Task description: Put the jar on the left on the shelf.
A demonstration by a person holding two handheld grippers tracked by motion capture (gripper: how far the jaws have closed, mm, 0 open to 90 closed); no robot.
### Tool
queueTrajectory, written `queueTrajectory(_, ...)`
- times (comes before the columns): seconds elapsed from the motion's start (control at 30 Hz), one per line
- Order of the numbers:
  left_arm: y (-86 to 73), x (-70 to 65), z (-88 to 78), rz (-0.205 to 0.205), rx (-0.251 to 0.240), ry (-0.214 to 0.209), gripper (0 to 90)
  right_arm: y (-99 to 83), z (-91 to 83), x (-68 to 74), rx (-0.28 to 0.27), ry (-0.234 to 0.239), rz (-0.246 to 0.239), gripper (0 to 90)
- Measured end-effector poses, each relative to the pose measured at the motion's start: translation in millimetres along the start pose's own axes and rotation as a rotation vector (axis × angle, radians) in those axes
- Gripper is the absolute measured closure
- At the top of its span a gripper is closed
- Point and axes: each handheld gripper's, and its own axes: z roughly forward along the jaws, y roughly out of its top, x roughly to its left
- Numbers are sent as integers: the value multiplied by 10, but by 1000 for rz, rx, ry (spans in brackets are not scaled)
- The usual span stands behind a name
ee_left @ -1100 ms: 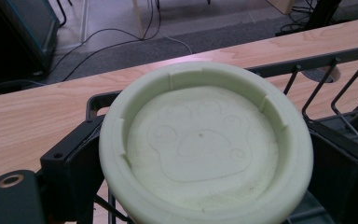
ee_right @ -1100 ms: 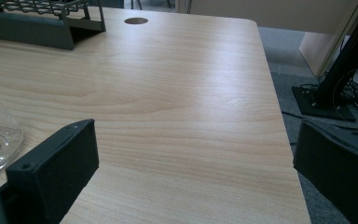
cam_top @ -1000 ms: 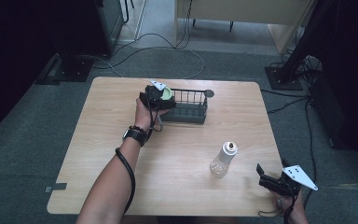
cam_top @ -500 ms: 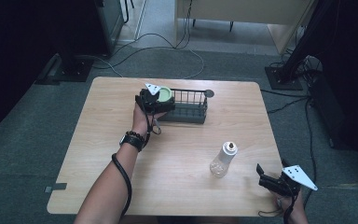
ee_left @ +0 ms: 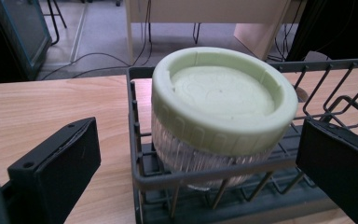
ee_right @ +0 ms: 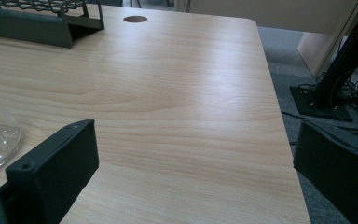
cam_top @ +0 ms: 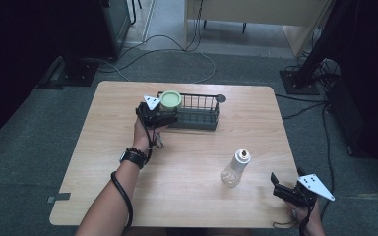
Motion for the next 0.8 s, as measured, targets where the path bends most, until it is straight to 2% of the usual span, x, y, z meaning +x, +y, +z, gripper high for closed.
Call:
queueTrajectory(0.3,-158,42,-161,-4,-26,-16,0,0,1,3,1,-5,-1,0)
queueTrajectory(0.47,-194,56,-194,-8,-29,-18,0,-1,2,4,2,-6,-3,0)
queueTrajectory(0.67,-336,125,-294,-9,-20,-30,0,-1,1,4,2,-6,-1,0)
queueTrajectory(0.77,-350,130,-304,-11,-21,-30,0,-1,1,4,2,-6,-2,0)
queueTrajectory(0.8,-411,146,-348,-11,-18,-33,0,-1,1,4,2,-6,-2,0)
